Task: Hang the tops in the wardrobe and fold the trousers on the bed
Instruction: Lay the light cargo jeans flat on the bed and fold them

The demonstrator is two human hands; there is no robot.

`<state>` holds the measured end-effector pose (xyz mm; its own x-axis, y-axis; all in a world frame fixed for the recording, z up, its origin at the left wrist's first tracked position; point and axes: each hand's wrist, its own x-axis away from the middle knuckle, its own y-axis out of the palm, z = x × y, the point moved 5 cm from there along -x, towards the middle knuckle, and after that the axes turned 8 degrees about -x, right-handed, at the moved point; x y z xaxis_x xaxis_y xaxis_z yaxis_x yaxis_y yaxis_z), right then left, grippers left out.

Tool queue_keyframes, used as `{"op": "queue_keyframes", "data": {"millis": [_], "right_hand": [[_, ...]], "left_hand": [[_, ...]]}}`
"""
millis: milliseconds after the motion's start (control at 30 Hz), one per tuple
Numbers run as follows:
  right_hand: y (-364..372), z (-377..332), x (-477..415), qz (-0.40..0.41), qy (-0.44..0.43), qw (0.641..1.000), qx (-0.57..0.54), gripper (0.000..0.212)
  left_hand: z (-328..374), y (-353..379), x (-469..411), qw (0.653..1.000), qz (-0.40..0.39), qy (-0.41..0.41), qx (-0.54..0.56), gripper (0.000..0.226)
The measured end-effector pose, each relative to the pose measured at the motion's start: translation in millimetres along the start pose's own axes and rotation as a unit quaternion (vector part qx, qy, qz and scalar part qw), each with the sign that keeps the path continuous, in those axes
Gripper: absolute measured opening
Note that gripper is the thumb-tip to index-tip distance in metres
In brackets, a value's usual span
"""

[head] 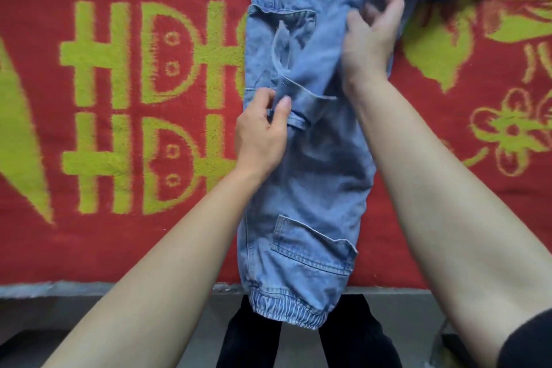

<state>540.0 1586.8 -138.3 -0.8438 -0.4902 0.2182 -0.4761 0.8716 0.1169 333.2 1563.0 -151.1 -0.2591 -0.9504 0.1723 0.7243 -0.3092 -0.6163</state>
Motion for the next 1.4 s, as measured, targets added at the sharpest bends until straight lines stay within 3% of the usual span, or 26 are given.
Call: {"op": "queue_keyframes", "data": {"millis": [100, 167, 233, 267, 300, 333, 433, 500, 533, 600, 667, 733, 800, 900, 1000, 1100, 1167, 1233, 1300, 1367, 1400], "right_hand": [[58.2, -13.3, 4.7, -0.088, -0.12, 0.985, 0.081, 0.034], [88.9, 9.6, 9.1, -0.202, -0.122, 0.951, 0.202, 0.035], [100.9, 51.5, 22.2, -0.354, -0.098, 0.857, 0.362, 0.044], [99.6, 68.5, 27.7, -0.399, -0.107, 0.811, 0.414, 0.046], [96.9, 78.1, 30.4, -0.414, -0.124, 0.788, 0.438, 0.047], [94.6, 82.3, 31.5, -0.412, -0.138, 0.786, 0.44, 0.048], [89.6, 72.9, 30.8, -0.367, -0.161, 0.845, 0.354, 0.039], [78.1, 56.9, 16.2, -0.242, -0.215, 0.874, 0.361, 0.032], [69.7, 48.2, 4.5, -0.152, -0.244, 0.868, 0.405, 0.032], [50.6, 38.0, -22.4, -0.02, -0.224, 0.816, 0.532, 0.042], [37.9, 49.7, -46.5, -0.044, -0.139, 0.777, 0.612, 0.05], [32.6, 67.1, -55.6, -0.107, -0.122, 0.741, 0.651, 0.051], [30.5, 77.1, -59.9, -0.117, -0.142, 0.732, 0.656, 0.051], [31.5, 84.4, -59.3, -0.091, -0.143, 0.747, 0.643, 0.052], [35.0, 80.9, -62.6, -0.077, -0.136, 0.767, 0.623, 0.053], [34.8, 68.1, -80.1, -0.073, -0.09, 0.841, 0.528, 0.069], [37.7, 45.9, -93.6, -0.03, -0.112, 0.89, 0.441, 0.069], [57.1, 21.4, -104.9, 0.006, -0.205, 0.866, 0.456, 0.065], [95.7, 5.6, -121.5, -0.018, -0.283, 0.829, 0.482, 0.062], [137.0, 7.7, -145.7, -0.125, -0.301, 0.828, 0.456, 0.059], [156.2, 18.5, -158.8, -0.215, -0.265, 0.826, 0.448, 0.061]], "left_hand": [[-9.2, -17.3, -6.6, 0.992, 0.115, -0.027, 0.038, 0.016], [-31.7, -11.2, -14.2, 0.993, 0.079, -0.089, 0.015, 0.018], [-59.4, -1.7, -21.9, 0.988, 0.002, -0.153, -0.01, 0.023], [-70.7, -0.5, -27.1, 0.985, -0.024, -0.169, -0.017, 0.026], [-78.4, -1.2, -32.8, 0.982, -0.041, -0.182, -0.013, 0.028], [-81.6, -2.4, -37.0, 0.98, -0.053, -0.193, -0.001, 0.029], [-75.7, -6.6, -42.6, 0.979, -0.087, -0.174, -0.062, 0.026], [-69.2, -12.1, -46.4, 0.977, -0.061, -0.149, -0.141, 0.025], [-61.9, -17.7, -50.4, 0.977, -0.019, -0.128, -0.168, 0.033], [-38.0, -27.4, -66.4, 0.974, 0.087, -0.041, -0.205, 0.045], [-13.7, -19.3, -92.3, 0.957, 0.1, 0.058, -0.265, 0.055], [-4.9, 4.1, -125.6, 0.923, 0.014, 0.118, -0.367, 0.068], [-16.2, 22.3, -157.9, 0.893, -0.068, 0.121, -0.428, 0.071], [-45.0, 35.3, -182.9, 0.886, -0.129, 0.087, -0.437, 0.069], [-54.1, 40.6, -186.8, 0.892, -0.131, 0.097, -0.421, 0.07], [-57.9, 40.5, -189.3, 0.895, -0.137, 0.098, -0.413, 0.07], [-59.6, 40.3, -191.0, 0.894, -0.146, 0.091, -0.415, 0.07], [-60.2, 42.1, -191.2, 0.891, -0.16, 0.085, -0.416, 0.07], [-60.8, 41.8, -191.7, 0.891, -0.162, 0.079, -0.416, 0.07], [-61.0, 42.1, -193.4, 0.893, -0.16, 0.08, -0.413, 0.07], [-61.4, 42.5, -193.9, 0.894, -0.16, 0.081, -0.411, 0.07]]}}
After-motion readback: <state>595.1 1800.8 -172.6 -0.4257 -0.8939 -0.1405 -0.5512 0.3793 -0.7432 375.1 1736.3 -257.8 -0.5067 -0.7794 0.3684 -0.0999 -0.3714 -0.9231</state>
